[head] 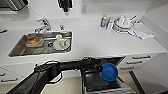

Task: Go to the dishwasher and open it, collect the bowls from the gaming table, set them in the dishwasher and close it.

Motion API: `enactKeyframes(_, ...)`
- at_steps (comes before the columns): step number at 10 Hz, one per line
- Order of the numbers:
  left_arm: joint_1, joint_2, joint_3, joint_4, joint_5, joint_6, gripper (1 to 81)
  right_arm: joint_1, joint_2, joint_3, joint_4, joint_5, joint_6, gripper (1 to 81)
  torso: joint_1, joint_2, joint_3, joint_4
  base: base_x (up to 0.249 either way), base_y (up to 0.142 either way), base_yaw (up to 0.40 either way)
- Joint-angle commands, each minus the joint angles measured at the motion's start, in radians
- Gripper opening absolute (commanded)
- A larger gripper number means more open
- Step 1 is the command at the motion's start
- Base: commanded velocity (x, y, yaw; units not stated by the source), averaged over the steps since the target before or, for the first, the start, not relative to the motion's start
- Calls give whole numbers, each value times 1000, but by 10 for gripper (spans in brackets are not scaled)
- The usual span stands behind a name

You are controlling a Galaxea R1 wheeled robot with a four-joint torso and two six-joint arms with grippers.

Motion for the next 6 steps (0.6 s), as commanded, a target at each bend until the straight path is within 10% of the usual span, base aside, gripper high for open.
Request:
enactKeyframes(1, -219, 13, 22, 1, 13, -7, 10, -26, -16, 2, -16, -53, 1, 10, 0, 0, 0, 0, 0, 0, 0)
enactKeyframes(6, -303, 19, 26, -36, 18, -8, 10, -23, -14, 2, -16, -53, 1, 10, 0, 0, 0, 0, 0, 0, 0)
